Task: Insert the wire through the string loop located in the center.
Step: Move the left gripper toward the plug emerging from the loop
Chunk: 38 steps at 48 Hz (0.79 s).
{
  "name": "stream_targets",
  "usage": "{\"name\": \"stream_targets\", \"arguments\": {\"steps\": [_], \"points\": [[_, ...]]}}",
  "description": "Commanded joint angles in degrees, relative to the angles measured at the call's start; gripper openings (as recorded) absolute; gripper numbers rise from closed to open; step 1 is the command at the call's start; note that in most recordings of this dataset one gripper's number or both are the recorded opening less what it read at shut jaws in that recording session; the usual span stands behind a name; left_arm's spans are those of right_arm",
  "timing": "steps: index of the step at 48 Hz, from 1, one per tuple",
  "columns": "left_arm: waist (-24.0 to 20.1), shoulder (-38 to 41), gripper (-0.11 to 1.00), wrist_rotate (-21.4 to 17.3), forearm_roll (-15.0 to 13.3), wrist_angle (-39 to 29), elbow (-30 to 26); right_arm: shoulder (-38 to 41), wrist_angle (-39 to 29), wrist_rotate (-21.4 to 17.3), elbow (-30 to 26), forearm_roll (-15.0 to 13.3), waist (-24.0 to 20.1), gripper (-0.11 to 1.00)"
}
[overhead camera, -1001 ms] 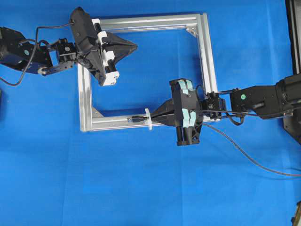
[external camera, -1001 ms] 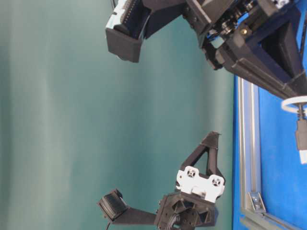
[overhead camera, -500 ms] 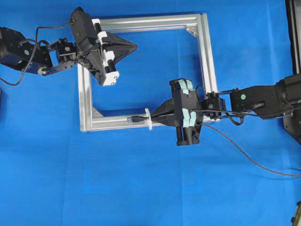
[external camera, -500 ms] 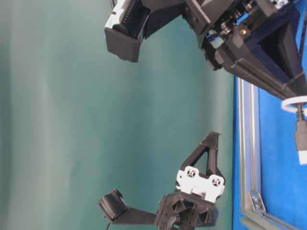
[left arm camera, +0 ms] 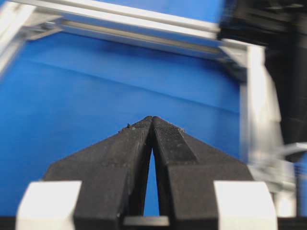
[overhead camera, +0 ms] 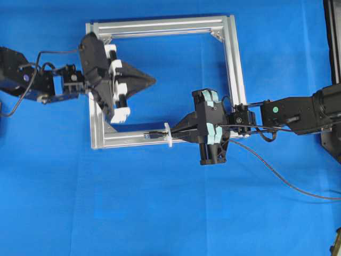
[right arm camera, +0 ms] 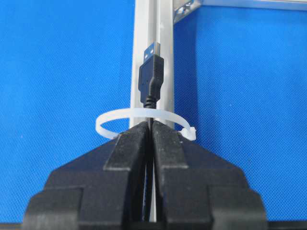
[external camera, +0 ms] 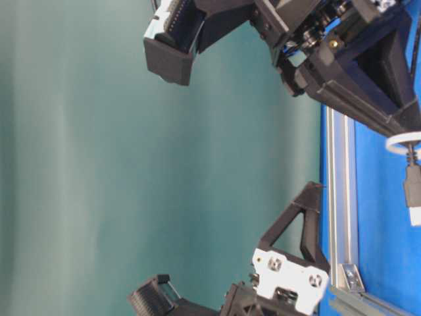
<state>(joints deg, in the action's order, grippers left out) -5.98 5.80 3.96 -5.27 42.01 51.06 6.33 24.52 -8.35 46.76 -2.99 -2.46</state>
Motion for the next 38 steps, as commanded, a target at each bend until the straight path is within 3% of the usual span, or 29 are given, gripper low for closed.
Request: {"name": "stream_targets", "arguments": {"steps": [1,22,38], "points": [[2.64,-1.67,0.0,0.62,0.09,0.26,-0.44,-0.7,0.62,0.09,-0.88,-0.09,-0.09,-0.02],[13.01,-1.67,0.0,2.55,0.18,0.35,-1.05,-0.7,0.53,0.09,-0.79,-0.09,-0.09,-0.02],[13.54,-1.49,0.0,2.2,0.09,0.26,-1.67,-0.79,0.53,0.09,-0.79,-0.09,-0.09,-0.02]]}}
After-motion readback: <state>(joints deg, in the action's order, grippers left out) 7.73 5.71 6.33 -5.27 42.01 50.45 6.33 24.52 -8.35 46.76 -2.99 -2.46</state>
